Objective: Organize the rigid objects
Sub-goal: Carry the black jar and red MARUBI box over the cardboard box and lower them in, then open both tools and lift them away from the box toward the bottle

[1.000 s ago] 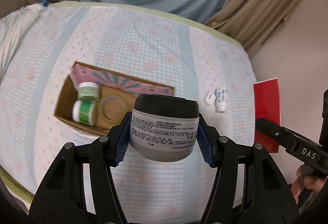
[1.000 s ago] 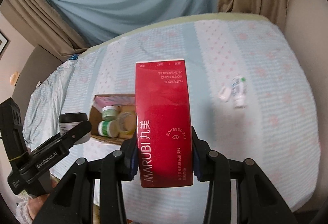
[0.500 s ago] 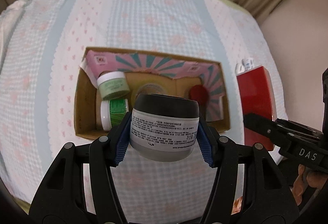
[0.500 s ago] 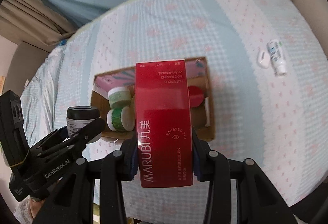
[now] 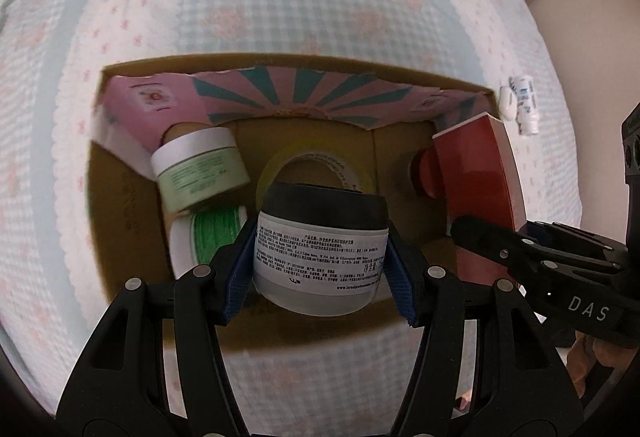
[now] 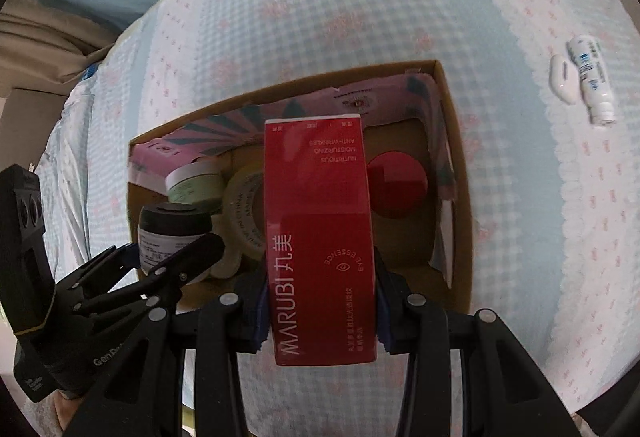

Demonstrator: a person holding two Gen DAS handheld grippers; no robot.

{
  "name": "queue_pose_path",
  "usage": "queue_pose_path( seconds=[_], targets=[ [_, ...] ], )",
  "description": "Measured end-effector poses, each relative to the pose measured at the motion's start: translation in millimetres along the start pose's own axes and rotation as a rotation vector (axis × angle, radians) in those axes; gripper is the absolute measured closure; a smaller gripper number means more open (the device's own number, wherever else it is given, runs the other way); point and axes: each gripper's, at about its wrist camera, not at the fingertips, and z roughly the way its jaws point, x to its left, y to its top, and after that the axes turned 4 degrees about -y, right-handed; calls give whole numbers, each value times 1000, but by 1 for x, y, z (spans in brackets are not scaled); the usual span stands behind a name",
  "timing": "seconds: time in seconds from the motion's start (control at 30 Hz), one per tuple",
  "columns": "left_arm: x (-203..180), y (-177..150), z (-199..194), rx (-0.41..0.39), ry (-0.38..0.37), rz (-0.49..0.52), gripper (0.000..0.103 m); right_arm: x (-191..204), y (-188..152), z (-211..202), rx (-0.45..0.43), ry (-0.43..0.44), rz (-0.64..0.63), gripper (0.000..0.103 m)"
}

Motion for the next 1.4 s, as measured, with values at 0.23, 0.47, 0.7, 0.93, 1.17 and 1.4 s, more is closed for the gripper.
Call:
queue_pose_path(
  seconds=[0.23,0.47,0.7,0.93,1.17,1.4],
  targets=[
    [9,19,22,51,-17,-8,48,3,4,24,50,-18,-67,65],
    [1,27,22,60,7,33,2,2,2,27,41,1,-88,55],
    [3,27,12,25,41,57,0,5,-7,13,-20,-15,-177,2],
    [18,14,-10,4,43,1,0,5,-13,0,-58,-37,-191,2],
    [11,-5,-54,-65,53,-15,0,11,-24,-30,-97,-43,-199,2],
    [-7,-32,-110,-155,69,-13,0,17,-44,-73,-134,-48,-190,2]
  ],
)
